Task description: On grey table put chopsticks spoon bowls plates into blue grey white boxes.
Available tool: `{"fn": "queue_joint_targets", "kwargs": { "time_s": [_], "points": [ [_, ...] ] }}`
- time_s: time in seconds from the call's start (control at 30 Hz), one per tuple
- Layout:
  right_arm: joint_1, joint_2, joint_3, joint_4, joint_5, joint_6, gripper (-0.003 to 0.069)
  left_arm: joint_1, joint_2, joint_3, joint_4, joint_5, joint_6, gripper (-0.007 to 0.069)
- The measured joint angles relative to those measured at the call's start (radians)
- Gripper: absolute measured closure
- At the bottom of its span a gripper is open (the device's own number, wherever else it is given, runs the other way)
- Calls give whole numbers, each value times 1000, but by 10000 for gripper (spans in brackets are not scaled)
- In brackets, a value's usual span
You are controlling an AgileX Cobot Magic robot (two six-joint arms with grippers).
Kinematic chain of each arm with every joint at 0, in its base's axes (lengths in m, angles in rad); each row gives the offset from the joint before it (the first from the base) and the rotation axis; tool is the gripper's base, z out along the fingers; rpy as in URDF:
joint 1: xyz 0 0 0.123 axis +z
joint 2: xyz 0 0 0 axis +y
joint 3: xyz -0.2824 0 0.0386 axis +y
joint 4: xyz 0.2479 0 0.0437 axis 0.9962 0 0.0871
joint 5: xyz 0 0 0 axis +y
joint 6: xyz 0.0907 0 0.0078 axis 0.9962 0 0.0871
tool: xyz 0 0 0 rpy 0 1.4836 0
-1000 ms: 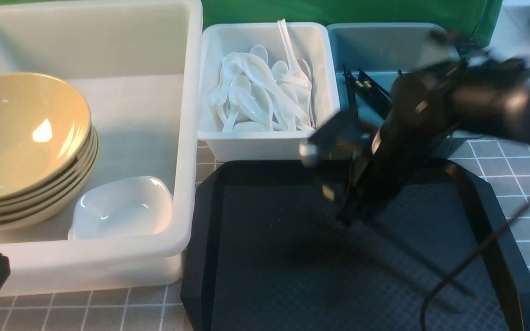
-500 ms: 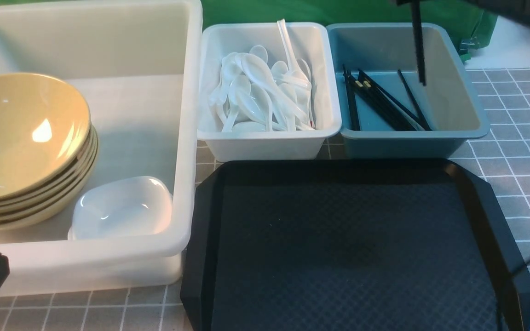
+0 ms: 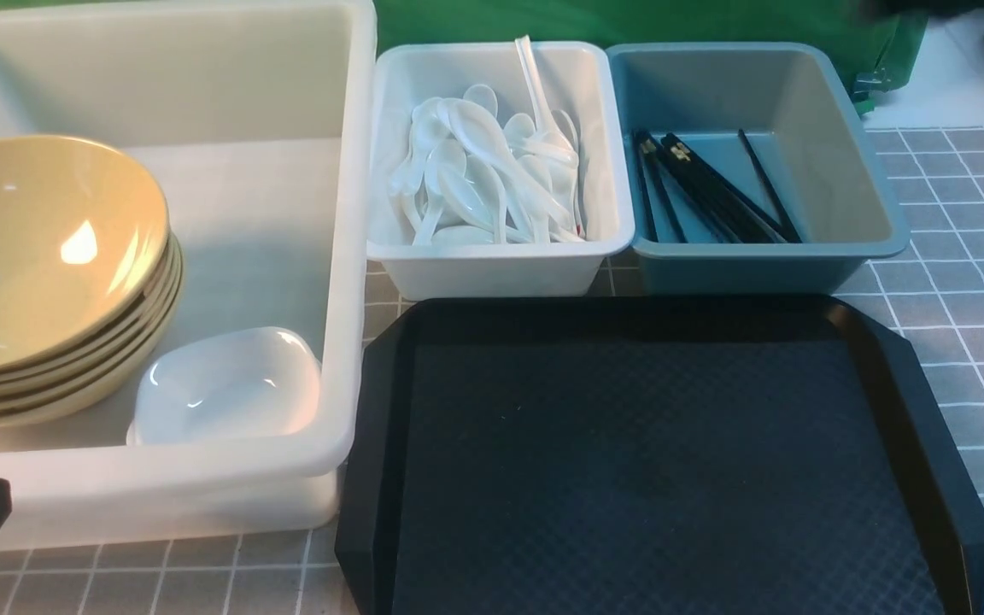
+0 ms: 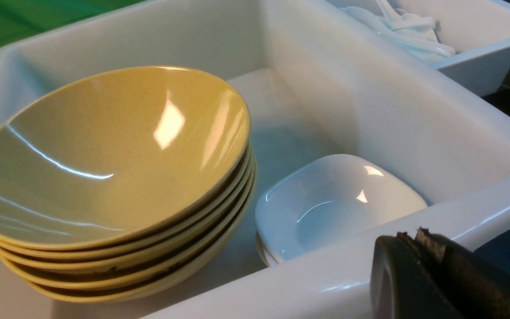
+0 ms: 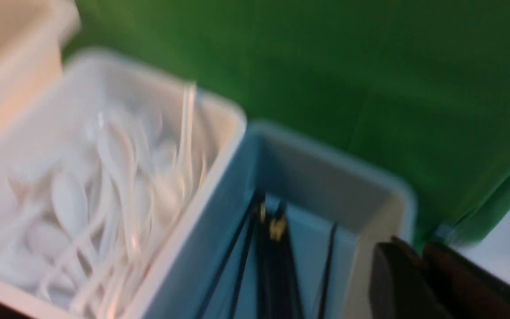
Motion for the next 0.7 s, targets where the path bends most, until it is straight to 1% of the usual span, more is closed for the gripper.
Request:
{"fn": "queue_joint_targets", "kwargs": {
  "time_s": [0.03,0.07,0.1,0.33,0.37,0.43,0.47,0.57,0.7],
  "points": [
    [1,-15,18,0,-7,0,599,0,0,0,0,0,0,633],
    [1,-124,91,0,-57,-3,621,0,0,0,0,1,0,633],
    [1,-197,152,0,-90,-3,624,0,0,0,0,1,0,633],
    [1,-622,675,0,-276,-3,625,0,0,0,0,3,0,633],
    [1,-646,707,0,-283,-3,625,0,0,0,0,3,0,633],
    [1,-805,894,0,-339,-3,625,0,0,0,0,3,0,633],
    [1,-843,934,0,-352,-3,625,0,0,0,0,3,0,633],
    [1,-1063,1149,0,-371,7,625,0,0,0,0,3,0,633],
    [1,-1240,1307,0,-365,22,625,0,0,0,1,5,0,633]
  ]
}}
